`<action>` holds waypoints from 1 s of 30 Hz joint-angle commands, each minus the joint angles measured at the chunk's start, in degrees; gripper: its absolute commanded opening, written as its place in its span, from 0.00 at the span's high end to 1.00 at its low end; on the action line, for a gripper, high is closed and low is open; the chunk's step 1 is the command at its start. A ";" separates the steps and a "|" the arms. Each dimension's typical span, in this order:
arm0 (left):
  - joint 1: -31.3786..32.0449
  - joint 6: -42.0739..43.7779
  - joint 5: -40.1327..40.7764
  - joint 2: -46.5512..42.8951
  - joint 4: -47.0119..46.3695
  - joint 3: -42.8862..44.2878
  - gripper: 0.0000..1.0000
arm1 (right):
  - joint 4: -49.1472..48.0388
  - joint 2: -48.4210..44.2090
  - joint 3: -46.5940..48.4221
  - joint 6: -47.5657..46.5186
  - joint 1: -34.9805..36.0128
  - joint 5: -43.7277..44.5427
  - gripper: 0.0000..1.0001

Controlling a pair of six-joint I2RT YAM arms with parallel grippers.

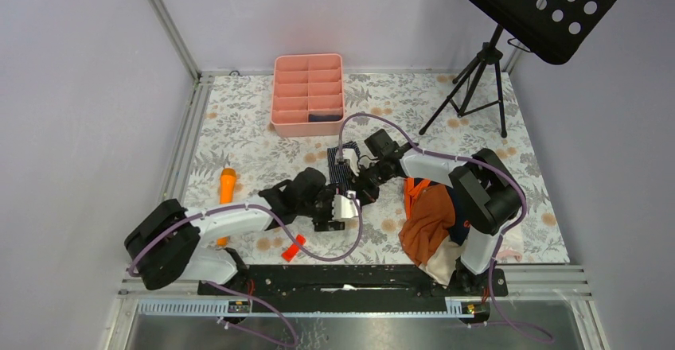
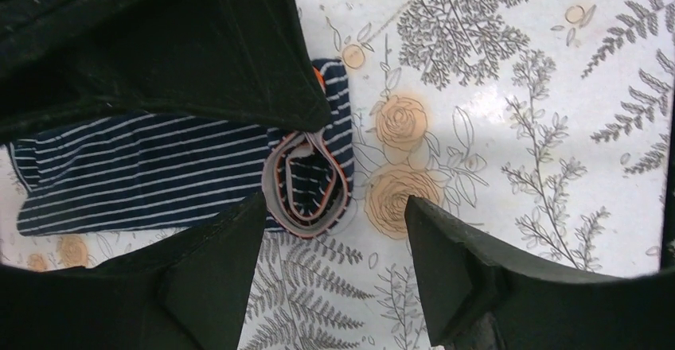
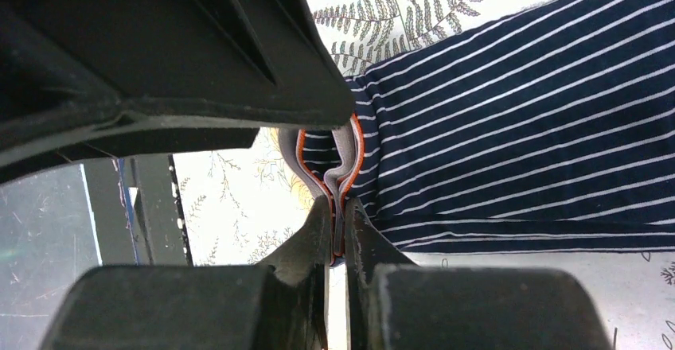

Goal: Roll the underwear
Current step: Roll the underwear to the center of the board.

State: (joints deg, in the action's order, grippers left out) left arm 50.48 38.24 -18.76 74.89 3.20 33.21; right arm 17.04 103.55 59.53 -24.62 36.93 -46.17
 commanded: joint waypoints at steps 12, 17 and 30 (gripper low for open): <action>1.21 0.40 -1.04 5.35 -8.23 2.73 0.59 | 0.11 0.17 1.90 2.57 -0.35 -1.10 0.99; 1.27 -1.15 -3.16 5.78 -4.17 5.05 0.79 | 0.29 -0.63 1.35 2.99 -0.38 -0.96 0.99; -2.83 -7.45 -12.80 11.06 6.11 13.21 1.00 | 3.08 -6.98 7.44 9.50 -8.65 -2.99 0.64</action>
State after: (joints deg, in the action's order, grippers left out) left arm 49.71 33.56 -23.51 84.20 6.48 41.67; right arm 19.35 102.94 60.51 -18.41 34.65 -46.13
